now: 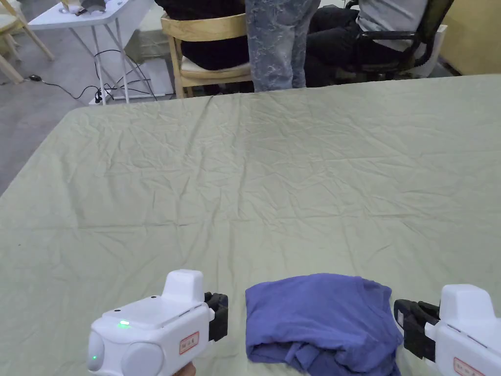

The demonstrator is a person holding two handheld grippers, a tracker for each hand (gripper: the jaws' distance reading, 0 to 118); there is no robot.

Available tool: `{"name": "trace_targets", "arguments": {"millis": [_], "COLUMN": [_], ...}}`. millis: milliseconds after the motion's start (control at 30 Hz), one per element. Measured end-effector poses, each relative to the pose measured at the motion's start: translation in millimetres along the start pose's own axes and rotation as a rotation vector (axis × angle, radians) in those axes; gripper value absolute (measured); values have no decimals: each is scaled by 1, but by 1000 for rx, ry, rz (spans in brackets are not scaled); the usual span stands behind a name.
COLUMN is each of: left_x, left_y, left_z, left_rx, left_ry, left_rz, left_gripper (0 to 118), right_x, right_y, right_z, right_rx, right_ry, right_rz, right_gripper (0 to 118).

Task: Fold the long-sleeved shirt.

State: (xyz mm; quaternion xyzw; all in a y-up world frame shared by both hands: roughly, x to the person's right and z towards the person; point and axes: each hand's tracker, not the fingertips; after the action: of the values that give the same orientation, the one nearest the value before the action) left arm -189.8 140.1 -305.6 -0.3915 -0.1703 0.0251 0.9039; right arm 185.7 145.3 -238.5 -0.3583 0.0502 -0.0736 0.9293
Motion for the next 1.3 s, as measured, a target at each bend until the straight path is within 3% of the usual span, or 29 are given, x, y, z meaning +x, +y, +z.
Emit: {"name": "trace_targets", "arguments": {"millis": [100, 300, 433, 600, 733, 867, 967, 1167, 1300], "left_x": [-15, -13, -8, -4, -5, -12, -15, -22, -31], "left_y": [-11, -15, -10, -2, 0, -2, -4, -8, -6], "left_z": [9, 7, -3, -21, -37, -54, -65, -75, -78], "left_rx": [0, 1, -8, -45, -76, -118, -151, -175, -181], "left_ry": [58, 17, -32, -63, -66, -70, -71, -82, -125], "left_rz": [37, 71, 85, 75, 69, 85, 85, 108, 160], "left_gripper": [1, 1, 1, 1, 1, 1, 1, 1, 12], "right_x": [-6, -8, -7, 5, 6, 17, 18, 17, 17], "right_y": [1, 1, 18, 50, 56, 47, 37, 21, 23], "right_z": [0, 4, -1, -46, -99, -148, -178, -195, -193], "right_rx": [2, -4, -50, -302, -451, -552, -610, -641, -640], "right_ry": [-20, -36, -32, 116, 71, 99, 72, 57, 60], "right_rz": [23, 31, 93, 112, 276, 252, 286, 281, 287], "right_gripper": [1, 1, 1, 1, 1, 1, 1, 1, 1]}}
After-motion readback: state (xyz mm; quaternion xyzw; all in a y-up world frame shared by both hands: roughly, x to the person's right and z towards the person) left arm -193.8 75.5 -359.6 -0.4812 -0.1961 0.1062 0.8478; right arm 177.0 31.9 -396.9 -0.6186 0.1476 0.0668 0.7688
